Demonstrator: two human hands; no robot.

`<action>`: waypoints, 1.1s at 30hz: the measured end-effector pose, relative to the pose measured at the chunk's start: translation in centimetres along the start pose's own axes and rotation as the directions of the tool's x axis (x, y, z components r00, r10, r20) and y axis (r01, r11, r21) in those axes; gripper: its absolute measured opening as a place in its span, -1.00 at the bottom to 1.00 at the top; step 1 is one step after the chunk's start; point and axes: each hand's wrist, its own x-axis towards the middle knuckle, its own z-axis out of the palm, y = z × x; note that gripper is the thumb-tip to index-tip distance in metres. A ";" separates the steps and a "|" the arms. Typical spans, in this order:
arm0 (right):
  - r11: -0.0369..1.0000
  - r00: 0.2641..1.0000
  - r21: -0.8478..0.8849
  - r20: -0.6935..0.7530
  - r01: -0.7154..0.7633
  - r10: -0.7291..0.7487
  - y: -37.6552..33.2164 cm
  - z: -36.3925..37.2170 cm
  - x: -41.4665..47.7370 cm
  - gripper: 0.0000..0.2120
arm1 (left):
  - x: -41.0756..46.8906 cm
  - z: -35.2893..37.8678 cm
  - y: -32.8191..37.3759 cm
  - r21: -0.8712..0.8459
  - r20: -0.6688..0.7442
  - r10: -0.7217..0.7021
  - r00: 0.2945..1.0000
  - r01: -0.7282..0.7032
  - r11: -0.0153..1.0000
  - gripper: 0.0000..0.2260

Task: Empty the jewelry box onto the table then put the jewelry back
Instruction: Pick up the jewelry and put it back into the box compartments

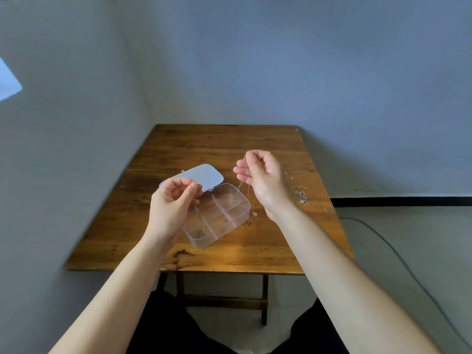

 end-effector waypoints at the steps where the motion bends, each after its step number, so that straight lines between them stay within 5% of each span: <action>1: 1.000 1.000 -0.015 0.021 0.001 -0.001 -0.2 0.7 0.1 -0.87 | -0.1 -0.3 -0.2 0.011 -0.015 -0.007 1.000 0.008 1.000 -0.93; 12: 0.994 0.993 -0.098 0.115 0.042 -0.030 0.1 4.5 1.5 -0.93 | 0.6 -1.9 0.7 -0.047 -0.079 0.006 0.997 -0.010 0.999 -0.95; 19: 0.956 0.984 -0.273 0.108 -0.111 0.145 3.3 4.3 0.5 -0.83 | 1.2 -1.8 1.7 -0.052 -0.080 0.052 0.995 -0.056 0.997 -0.93; 29: 0.987 0.991 -0.157 0.137 0.014 0.007 1.4 4.5 1.3 -0.90 | 1.4 -0.8 2.2 -0.031 -0.074 0.106 0.992 -0.109 0.994 -0.92; 33: 0.980 0.986 -0.197 0.155 -0.034 0.065 2.3 4.3 1.2 -0.85 | 1.1 -0.2 0.7 0.005 -0.065 0.052 0.996 -0.052 0.999 -0.96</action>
